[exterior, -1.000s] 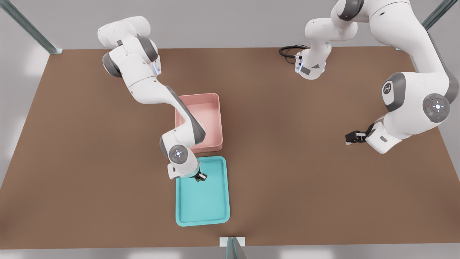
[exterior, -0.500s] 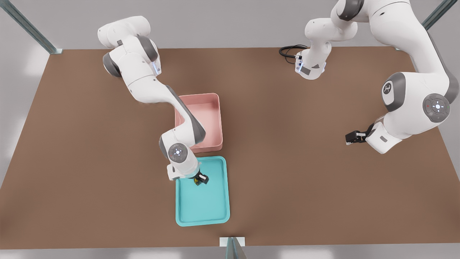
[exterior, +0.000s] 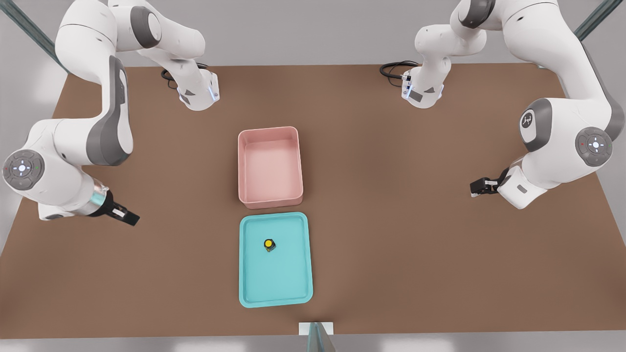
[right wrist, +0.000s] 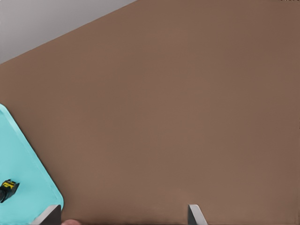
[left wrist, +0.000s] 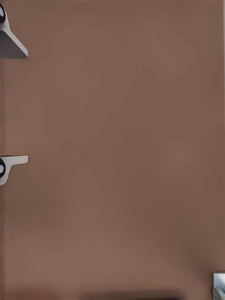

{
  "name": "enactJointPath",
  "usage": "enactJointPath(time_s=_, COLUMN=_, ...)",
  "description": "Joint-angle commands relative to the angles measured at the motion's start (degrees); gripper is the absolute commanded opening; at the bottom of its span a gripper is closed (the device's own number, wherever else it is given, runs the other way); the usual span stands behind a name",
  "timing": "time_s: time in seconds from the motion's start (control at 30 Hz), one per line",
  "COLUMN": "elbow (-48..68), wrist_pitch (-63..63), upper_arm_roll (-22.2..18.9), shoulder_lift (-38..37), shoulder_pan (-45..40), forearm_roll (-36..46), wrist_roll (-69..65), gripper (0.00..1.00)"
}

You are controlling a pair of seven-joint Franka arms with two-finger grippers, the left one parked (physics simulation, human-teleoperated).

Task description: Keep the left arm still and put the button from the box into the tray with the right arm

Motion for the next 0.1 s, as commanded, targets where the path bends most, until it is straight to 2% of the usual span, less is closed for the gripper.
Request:
enactJointPath(time_s=0.0, elbow=0.03, wrist_pitch=-3.87, upper_arm_roll=0.08, shoulder_lift=-0.08, shoulder_pan=0.02, forearm_roll=0.05, wrist_roll=-29.84, gripper=1.00)
enactJointPath(time_s=0.07, elbow=0.03, wrist_pitch=-3.87, upper_arm_roll=0.08, shoulder_lift=0.00, shoulder_pan=0.11, forearm_roll=0.05, wrist_roll=-29.84, gripper=1.00)
